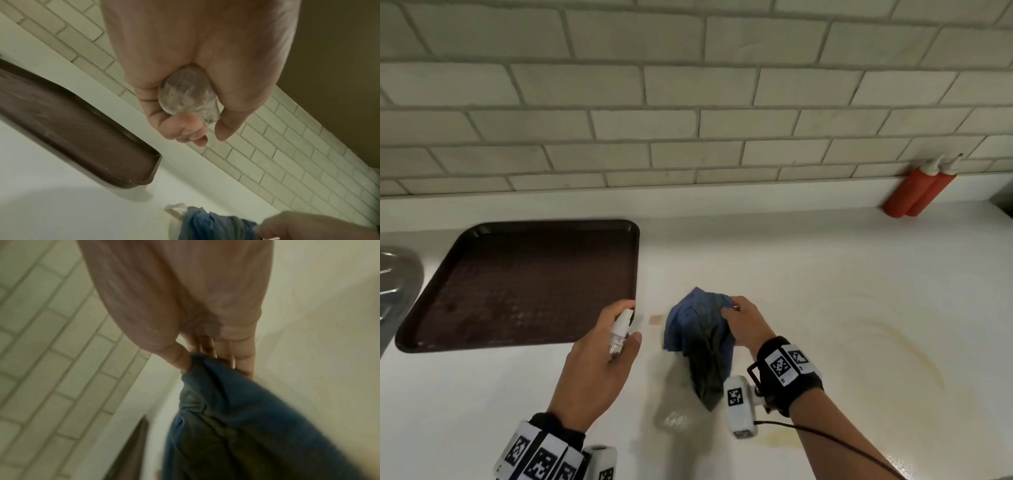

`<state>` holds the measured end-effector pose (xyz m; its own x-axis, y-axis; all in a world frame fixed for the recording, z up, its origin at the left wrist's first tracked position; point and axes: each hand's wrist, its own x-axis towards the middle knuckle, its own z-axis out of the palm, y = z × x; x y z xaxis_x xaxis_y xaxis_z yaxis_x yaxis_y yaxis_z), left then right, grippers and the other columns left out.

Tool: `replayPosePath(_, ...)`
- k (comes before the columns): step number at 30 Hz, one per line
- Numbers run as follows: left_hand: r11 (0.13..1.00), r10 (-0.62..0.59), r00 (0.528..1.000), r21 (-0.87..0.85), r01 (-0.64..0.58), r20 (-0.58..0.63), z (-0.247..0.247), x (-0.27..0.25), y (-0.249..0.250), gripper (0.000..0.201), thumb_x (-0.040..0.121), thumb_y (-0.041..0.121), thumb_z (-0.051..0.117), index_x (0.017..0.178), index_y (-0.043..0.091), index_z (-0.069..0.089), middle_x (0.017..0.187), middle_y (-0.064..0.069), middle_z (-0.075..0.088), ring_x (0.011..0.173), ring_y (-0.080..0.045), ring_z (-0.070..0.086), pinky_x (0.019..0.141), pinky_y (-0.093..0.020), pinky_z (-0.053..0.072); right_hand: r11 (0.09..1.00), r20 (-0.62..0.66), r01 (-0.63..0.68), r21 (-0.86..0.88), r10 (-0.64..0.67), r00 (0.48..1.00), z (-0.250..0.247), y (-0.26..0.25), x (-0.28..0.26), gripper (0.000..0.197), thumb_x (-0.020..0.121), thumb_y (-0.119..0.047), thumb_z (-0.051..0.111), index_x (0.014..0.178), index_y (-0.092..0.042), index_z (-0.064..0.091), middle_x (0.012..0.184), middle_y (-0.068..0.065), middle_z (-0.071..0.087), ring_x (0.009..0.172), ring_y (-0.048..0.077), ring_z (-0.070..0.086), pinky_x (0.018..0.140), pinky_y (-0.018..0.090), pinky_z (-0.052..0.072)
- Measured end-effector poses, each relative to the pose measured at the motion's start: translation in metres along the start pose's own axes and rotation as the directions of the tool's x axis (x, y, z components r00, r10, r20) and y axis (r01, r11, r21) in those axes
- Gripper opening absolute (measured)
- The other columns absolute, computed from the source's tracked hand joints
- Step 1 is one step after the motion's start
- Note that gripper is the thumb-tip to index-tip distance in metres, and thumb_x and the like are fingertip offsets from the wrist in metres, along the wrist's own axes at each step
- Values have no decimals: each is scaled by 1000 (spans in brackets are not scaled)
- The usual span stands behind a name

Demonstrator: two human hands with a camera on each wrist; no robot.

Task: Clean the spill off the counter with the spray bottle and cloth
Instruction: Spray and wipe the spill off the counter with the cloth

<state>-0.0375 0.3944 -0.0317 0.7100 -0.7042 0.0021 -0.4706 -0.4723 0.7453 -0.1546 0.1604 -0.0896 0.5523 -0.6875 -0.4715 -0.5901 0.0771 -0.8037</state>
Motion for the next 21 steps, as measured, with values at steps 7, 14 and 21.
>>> replayPosePath(7, 999, -29, 999, 14, 29, 32, 10, -1, 5, 44, 94, 34, 60, 131, 48, 42, 97, 25, 64, 74, -4, 64, 70, -30, 50, 676, -53, 326, -661, -475, 878, -2, 8, -28, 42, 95, -28, 42, 136, -19, 40, 138, 4, 40, 127, 27, 37, 102, 44, 39)
replayPosePath(14, 1000, 1, 999, -12, 0, 51, 17, 5, 12, 44, 94, 35, 60, 126, 56, 39, 95, 24, 64, 81, 1, 62, 73, -32, 52, 384, 314, 469, -795, -401, 861, 43, 44, -9, 60, 96, -47, 21, 152, -24, 20, 159, 1, 20, 146, 36, 10, 110, 60, -8)
replayPosePath(21, 1000, 6, 999, 4, -6, 36, 26, 10, 18, 43, 94, 36, 60, 127, 55, 41, 89, 13, 67, 71, -8, 64, 64, -28, 51, 356, 303, 407, -841, -314, 900, 34, 11, 52, 60, 98, -52, 9, 153, -28, -3, 162, -6, -6, 147, 29, -10, 111, 58, -15)
